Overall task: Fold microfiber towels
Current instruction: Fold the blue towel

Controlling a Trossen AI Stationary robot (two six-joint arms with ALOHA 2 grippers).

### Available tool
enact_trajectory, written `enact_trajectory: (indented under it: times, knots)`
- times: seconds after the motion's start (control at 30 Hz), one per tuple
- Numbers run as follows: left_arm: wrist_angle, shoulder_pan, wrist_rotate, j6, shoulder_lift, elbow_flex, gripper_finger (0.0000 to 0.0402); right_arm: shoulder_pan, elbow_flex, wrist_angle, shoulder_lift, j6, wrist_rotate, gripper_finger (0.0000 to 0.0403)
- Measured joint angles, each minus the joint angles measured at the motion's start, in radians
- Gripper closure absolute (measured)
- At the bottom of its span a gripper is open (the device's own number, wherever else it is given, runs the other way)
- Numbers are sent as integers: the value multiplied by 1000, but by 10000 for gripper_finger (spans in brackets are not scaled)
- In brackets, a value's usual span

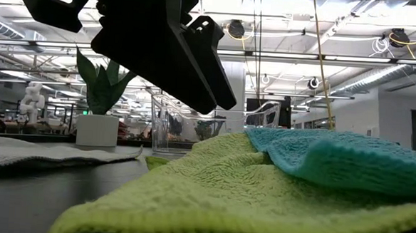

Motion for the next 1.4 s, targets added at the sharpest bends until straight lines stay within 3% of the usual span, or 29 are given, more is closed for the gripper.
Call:
enact_trajectory:
  times: [0.23,0.4,0.5,0.87,1.1,1.23,1.4]
  knots:
    - [-5,0,0,-17,0,0,151,-1,0,1,0,-49,25,264]
    - [-6,2,0,-17,0,0,151,-18,0,-6,0,-155,268,257]
    - [-5,8,-1,-4,0,0,151,-68,0,-14,0,-185,337,261]
    - [-2,47,17,-65,-2,-21,151,-335,-1,-36,65,-323,284,263]
    - [98,59,52,-77,-2,-129,151,-401,-1,-34,67,-405,278,264]
    - [135,59,51,-56,-2,-140,151,-443,-1,-28,67,-420,217,264]
    - [127,46,-9,-4,-18,-138,151,-474,-1,-29,67,-427,201,264]
